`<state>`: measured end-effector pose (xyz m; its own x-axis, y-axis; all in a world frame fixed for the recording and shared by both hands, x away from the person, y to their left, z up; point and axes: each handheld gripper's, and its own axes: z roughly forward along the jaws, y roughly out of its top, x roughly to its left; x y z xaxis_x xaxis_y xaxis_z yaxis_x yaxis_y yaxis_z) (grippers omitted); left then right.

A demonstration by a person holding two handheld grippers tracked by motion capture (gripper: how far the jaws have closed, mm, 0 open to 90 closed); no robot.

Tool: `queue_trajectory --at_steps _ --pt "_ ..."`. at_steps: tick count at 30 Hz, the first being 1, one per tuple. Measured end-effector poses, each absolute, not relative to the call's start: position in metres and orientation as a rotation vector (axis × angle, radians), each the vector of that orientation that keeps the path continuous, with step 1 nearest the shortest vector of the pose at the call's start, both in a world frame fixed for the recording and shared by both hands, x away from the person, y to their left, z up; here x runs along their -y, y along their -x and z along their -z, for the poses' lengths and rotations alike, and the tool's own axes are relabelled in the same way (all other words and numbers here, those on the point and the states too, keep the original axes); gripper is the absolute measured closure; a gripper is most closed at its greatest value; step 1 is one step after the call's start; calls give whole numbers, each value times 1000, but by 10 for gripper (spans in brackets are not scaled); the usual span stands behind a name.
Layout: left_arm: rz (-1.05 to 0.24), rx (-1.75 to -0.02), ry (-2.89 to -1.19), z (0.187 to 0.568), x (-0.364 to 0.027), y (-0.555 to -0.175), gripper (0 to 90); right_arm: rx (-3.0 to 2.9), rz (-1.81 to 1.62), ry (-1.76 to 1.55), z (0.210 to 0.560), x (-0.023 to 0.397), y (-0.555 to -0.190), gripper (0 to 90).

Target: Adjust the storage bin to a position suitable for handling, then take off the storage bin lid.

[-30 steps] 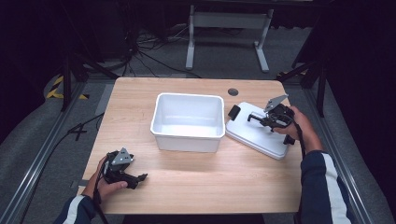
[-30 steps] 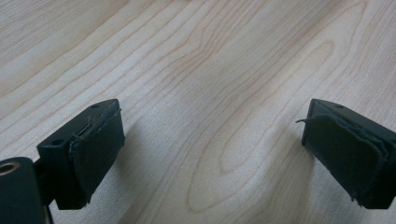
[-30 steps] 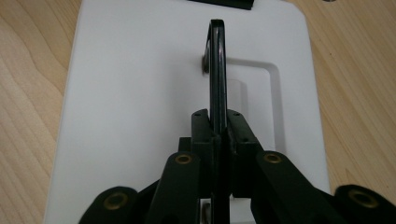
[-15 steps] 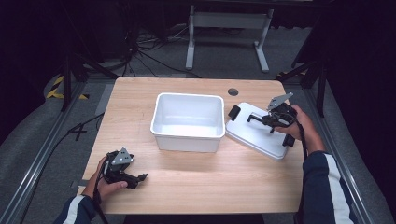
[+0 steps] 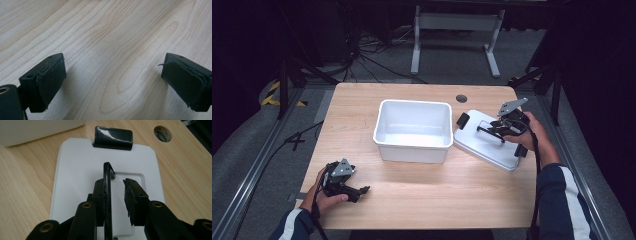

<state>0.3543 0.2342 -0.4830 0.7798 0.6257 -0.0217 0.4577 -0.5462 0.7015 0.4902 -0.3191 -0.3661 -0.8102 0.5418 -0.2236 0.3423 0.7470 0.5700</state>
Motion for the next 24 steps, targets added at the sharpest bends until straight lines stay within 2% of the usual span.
queue_trajectory --at_steps 12,24 --pt "-302 -795 -2246 483 -235 -355 61 -2540 -791 -693 356 312 -475 617" --pt "-303 -792 -2249 483 -235 -355 59 -2492 -834 -720 351 318 -444 527"
